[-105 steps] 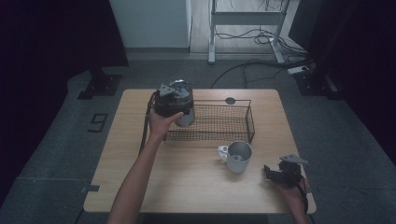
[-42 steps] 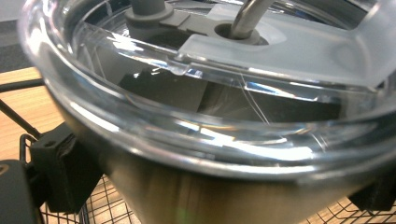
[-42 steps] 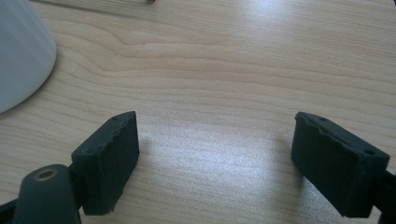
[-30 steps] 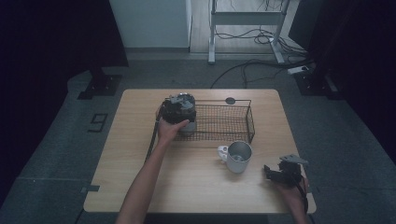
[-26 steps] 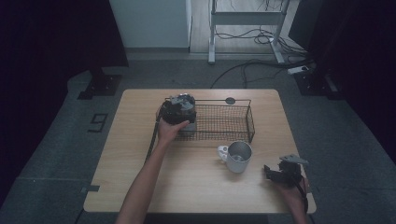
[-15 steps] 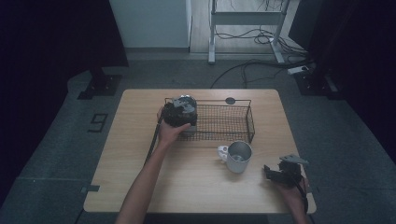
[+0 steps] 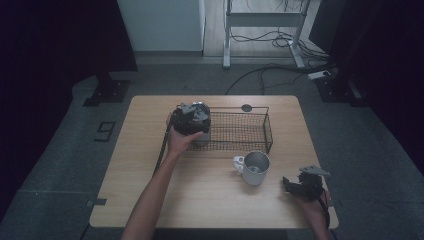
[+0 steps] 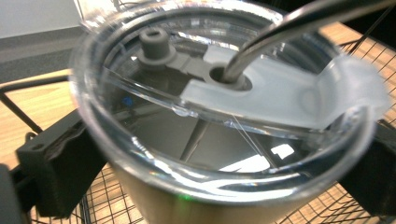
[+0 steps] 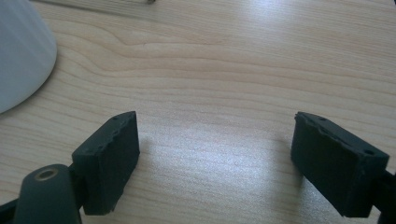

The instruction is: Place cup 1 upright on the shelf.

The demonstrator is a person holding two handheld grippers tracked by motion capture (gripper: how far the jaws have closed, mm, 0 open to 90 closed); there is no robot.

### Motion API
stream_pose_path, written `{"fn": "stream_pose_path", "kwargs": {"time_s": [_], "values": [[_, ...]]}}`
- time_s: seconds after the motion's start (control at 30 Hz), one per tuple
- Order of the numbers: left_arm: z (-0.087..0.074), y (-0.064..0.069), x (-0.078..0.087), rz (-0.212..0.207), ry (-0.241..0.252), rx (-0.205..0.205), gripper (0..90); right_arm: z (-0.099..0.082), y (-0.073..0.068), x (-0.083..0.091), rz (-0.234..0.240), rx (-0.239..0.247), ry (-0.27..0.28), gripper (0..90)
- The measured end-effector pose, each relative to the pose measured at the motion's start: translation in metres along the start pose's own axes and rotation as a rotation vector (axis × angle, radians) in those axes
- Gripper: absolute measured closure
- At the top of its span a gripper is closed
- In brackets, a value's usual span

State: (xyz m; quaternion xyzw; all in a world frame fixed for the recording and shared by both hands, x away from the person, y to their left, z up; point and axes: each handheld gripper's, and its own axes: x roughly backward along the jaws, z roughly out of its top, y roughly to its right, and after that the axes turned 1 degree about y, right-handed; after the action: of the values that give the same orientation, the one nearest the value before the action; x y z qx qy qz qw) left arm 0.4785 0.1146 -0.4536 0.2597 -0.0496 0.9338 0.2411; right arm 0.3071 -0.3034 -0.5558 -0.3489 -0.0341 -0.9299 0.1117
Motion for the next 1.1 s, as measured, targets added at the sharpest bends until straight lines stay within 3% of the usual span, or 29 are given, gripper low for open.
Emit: {"fn": "stream_pose_path", "kwargs": {"time_s": [0.2, 0.43, 0.63, 0.87, 1.1], "values": [[0.002, 0.001, 0.014, 0.002, 0.02, -0.003, 0.0, 0.0, 0.0, 0.0, 0.0, 0.0, 0.0, 15.2], [0.002, -0.001, 0.03, -0.027, 0.033, -0.007, 0.1, 0.0, 0.0, 0.0, 0.0, 0.0, 0.0, 15.2], [-0.004, -0.005, 0.04, -0.041, 0.043, 0.003, 0.9, 0.0, 0.0, 0.0, -0.001, 0.0, 0.0, 15.3], [-0.012, -0.005, 0.054, -0.084, 0.053, 0.008, 2.5, 0.0, 0.0, 0.001, -0.001, 0.001, -0.001, 15.5], [-0.022, 0.0, 0.077, -0.083, 0.046, -0.015, 4.4, -0.001, -0.001, 0.001, -0.004, -0.002, 0.001, 15.9]]}}
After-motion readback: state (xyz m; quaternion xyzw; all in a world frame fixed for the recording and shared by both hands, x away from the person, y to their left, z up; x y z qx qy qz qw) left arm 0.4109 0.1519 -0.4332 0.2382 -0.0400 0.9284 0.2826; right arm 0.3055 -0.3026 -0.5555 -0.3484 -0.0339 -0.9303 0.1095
